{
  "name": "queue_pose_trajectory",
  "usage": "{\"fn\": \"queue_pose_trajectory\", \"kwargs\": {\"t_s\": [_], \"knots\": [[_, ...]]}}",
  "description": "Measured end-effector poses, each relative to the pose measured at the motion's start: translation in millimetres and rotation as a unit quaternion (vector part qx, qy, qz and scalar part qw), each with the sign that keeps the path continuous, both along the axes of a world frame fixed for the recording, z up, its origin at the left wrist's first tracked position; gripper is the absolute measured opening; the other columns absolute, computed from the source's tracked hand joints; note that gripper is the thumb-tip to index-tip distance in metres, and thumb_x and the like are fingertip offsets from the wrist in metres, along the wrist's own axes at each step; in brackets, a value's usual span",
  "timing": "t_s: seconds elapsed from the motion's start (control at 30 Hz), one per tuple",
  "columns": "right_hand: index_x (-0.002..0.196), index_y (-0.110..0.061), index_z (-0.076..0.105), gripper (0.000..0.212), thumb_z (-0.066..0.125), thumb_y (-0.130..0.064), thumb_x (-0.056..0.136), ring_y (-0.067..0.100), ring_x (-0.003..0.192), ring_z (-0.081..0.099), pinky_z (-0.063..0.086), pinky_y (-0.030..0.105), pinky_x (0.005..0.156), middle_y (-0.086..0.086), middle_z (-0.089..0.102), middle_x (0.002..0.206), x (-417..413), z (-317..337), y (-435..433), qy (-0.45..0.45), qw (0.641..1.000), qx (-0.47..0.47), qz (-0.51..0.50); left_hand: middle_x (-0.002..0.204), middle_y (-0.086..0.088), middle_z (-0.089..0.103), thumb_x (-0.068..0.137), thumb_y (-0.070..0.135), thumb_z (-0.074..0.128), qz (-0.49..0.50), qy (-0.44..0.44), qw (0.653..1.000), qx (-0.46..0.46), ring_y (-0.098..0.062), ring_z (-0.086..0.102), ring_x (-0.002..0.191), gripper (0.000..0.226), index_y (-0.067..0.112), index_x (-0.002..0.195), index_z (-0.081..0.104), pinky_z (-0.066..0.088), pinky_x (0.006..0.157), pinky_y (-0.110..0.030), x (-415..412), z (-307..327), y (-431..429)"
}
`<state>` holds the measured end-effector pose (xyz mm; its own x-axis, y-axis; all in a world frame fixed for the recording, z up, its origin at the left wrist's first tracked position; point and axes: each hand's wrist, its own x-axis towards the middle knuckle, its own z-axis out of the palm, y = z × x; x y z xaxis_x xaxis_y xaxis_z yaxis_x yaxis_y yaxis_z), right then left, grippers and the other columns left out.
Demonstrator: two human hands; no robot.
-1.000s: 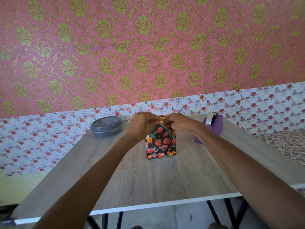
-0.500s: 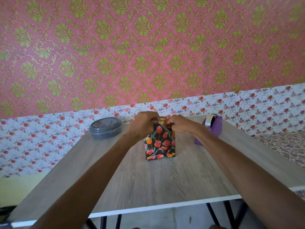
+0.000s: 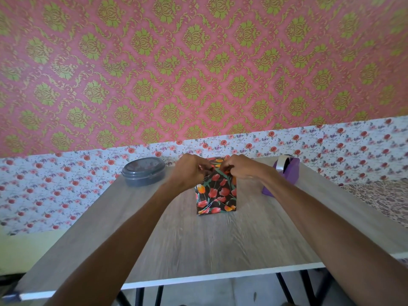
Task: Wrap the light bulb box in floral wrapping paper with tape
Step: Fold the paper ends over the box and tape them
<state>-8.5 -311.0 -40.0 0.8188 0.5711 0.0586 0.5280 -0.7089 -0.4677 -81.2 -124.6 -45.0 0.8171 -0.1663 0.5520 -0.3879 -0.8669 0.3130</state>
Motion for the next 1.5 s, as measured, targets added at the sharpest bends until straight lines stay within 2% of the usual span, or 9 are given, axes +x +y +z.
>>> {"fn": "queue_pose_trajectory", "kwargs": {"t_s": [0.13,0.37,0.73,0.97,1.07,1.13,1.2,1.3,1.5], "knots": [[0.124,-0.011,0.066,0.047,0.041,0.01,0.091,0.026,0.118,0.056,0.04,0.026,0.083,0.01,0.06,0.133,-1.4,1.0,1.1,-0.002,1.0,0.003,0.002,0.079,-0.002,0.076,0.075,0.006,0.074,-0.009,-0.024,0.999,-0.042,-0.011,0.07,0.067,0.014,0.01,0.087,0.08,0.061,0.071,-0.036,-2.7,-1.7,3.0],[0.124,-0.014,0.066,0.043,0.044,0.007,0.093,0.028,0.117,0.055,0.045,0.031,0.087,0.01,0.059,0.133,-2.6,1.2,2.9,0.004,1.0,-0.006,-0.001,0.091,0.0,0.075,0.085,0.01,0.073,-0.039,-0.065,0.997,-0.014,-0.009,0.066,0.073,0.014,0.013,0.098,0.078,0.055,0.067,-0.022,-8.3,-6.0,4.8],[0.123,-0.012,0.066,0.038,0.048,0.004,0.094,0.026,0.106,0.059,0.046,0.03,0.082,0.011,0.065,0.123,0.2,-3.0,1.5,-0.006,1.0,0.001,-0.001,0.082,0.008,0.072,0.084,0.003,0.071,-0.037,-0.042,0.988,-0.141,0.007,0.062,0.07,0.014,0.015,0.089,0.077,0.044,0.059,-0.005,4.1,-14.8,-2.9],[0.122,-0.012,0.067,0.043,0.042,0.007,0.092,0.027,0.112,0.059,0.05,0.038,0.097,0.012,0.064,0.125,0.7,-3.2,0.8,-0.007,1.0,-0.002,0.007,0.082,0.0,0.073,0.087,0.002,0.067,-0.037,-0.025,0.975,-0.217,0.003,0.062,0.073,0.013,0.012,0.087,0.076,0.046,0.066,-0.005,16.4,-18.4,-1.8],[0.128,-0.013,0.062,0.042,0.036,0.003,0.098,0.023,0.101,0.058,0.048,0.033,0.086,0.011,0.063,0.121,3.6,-2.2,-1.2,0.011,1.0,-0.005,0.015,0.08,-0.003,0.072,0.088,0.0,0.065,-0.029,-0.007,0.97,-0.242,-0.006,0.064,0.075,0.014,0.009,0.088,0.076,0.048,0.07,-0.014,20.6,-18.4,0.5],[0.109,-0.022,0.063,0.034,0.034,-0.007,0.103,0.022,0.074,0.049,0.042,0.032,0.068,0.01,0.058,0.091,7.1,0.5,-4.5,0.033,0.999,-0.007,0.02,0.081,-0.005,0.073,0.088,0.0,0.064,-0.027,0.005,0.971,-0.239,-0.013,0.067,0.079,0.014,0.008,0.089,0.076,0.05,0.074,-0.021,22.5,-16.3,1.2],[0.078,-0.027,0.047,0.032,0.036,-0.016,0.106,0.017,0.063,0.033,0.035,0.028,0.06,0.001,0.04,0.074,7.9,3.5,-8.4,0.062,0.998,0.005,0.027,0.083,-0.005,0.074,0.088,-0.001,0.062,-0.033,0.006,0.974,-0.224,-0.012,0.068,0.08,0.016,0.008,0.09,0.076,0.049,0.074,-0.019,21.7,-14.9,0.9],[0.08,-0.024,0.047,0.024,0.047,-0.03,0.103,0.017,0.073,0.041,0.038,0.029,0.065,-0.001,0.046,0.081,8.8,0.0,-16.1,0.097,0.994,0.02,0.045,0.084,-0.003,0.073,0.086,-0.005,0.06,-0.046,-0.013,0.975,-0.217,0.0,0.063,0.075,0.019,0.006,0.09,0.075,0.045,0.069,-0.006,18.4,-15.0,-1.8],[0.073,-0.028,0.054,0.024,0.068,-0.029,0.092,0.023,0.083,0.04,0.033,0.035,0.063,0.01,0.053,0.093,16.7,-4.7,-30.6,0.123,0.988,0.058,0.07,0.083,-0.003,0.074,0.085,-0.006,0.066,-0.095,-0.034,0.975,-0.198,-0.011,0.068,0.078,0.017,0.007,0.088,0.075,0.051,0.07,-0.012,18.9,-12.8,-15.3]]}}
